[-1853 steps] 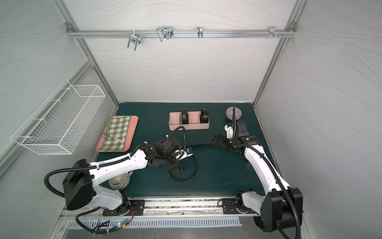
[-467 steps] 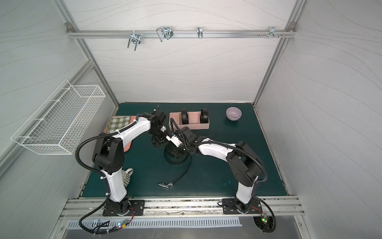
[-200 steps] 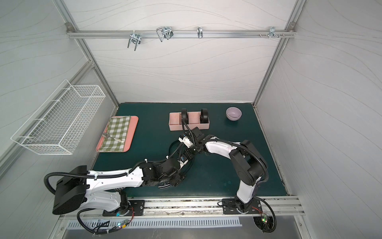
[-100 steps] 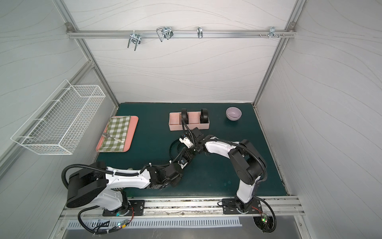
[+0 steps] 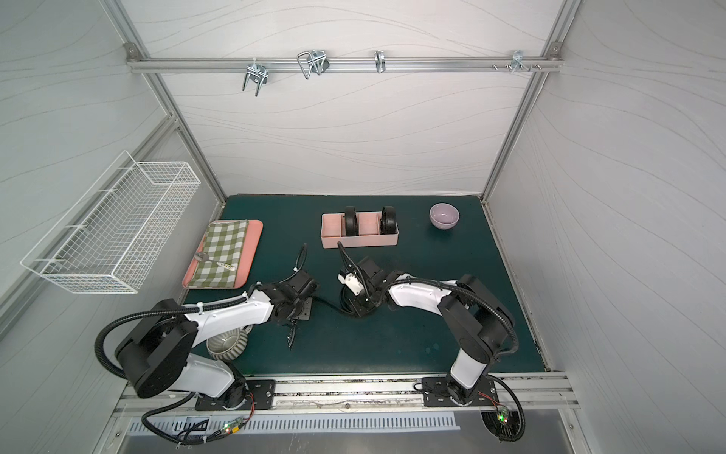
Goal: Place the belts into the storage roll
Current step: Roll the belt at the center of the board.
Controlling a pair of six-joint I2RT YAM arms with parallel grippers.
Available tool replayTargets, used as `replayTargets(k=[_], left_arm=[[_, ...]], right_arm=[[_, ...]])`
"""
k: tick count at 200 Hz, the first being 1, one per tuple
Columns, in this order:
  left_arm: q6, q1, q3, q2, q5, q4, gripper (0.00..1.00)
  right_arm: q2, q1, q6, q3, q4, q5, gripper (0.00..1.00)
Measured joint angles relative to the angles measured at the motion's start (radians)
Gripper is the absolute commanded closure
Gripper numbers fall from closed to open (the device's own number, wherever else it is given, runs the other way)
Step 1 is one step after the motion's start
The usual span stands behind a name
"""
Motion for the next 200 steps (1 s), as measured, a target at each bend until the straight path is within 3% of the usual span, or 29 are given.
replayTargets(k=[55, 63, 89, 101, 120, 147, 183, 200], left_arm=[[0.018, 0.195, 0.263, 0.237, 0.149, -0.022, 0.99], [0.019, 0.205, 0.293, 0.262, 0.166, -0.022, 0.88], [0.029, 0.210, 0.360, 0.320, 0.208, -0.013, 0.30], [0.034, 0.206, 0.371, 0.324, 0.212, -0.010, 0.16], [0.046, 0.201, 0.373, 0.325, 0.197, -0.011, 0.06], [0.071, 0.183, 0.385, 0.332, 0.080, -0.050, 0.02], [0.109, 0.100, 0.458, 0.359, -0.316, -0.160, 0.01], [0.102, 0.083, 0.475, 0.361, -0.432, -0.190, 0.01]], right_arm=[[-0.108, 0.169, 0.108, -0.147, 0.111, 0.038, 1.00], [-0.127, 0.185, 0.126, -0.173, 0.127, 0.042, 1.00], [-0.176, 0.217, 0.171, -0.235, 0.164, 0.050, 1.00], [-0.186, 0.226, 0.186, -0.250, 0.179, 0.061, 1.00], [-0.195, 0.235, 0.203, -0.266, 0.200, 0.077, 1.00], [-0.205, 0.241, 0.224, -0.285, 0.226, 0.093, 1.00], [-0.221, 0.249, 0.240, -0.305, 0.243, 0.114, 1.00], [-0.234, 0.251, 0.246, -0.317, 0.243, 0.119, 1.00]])
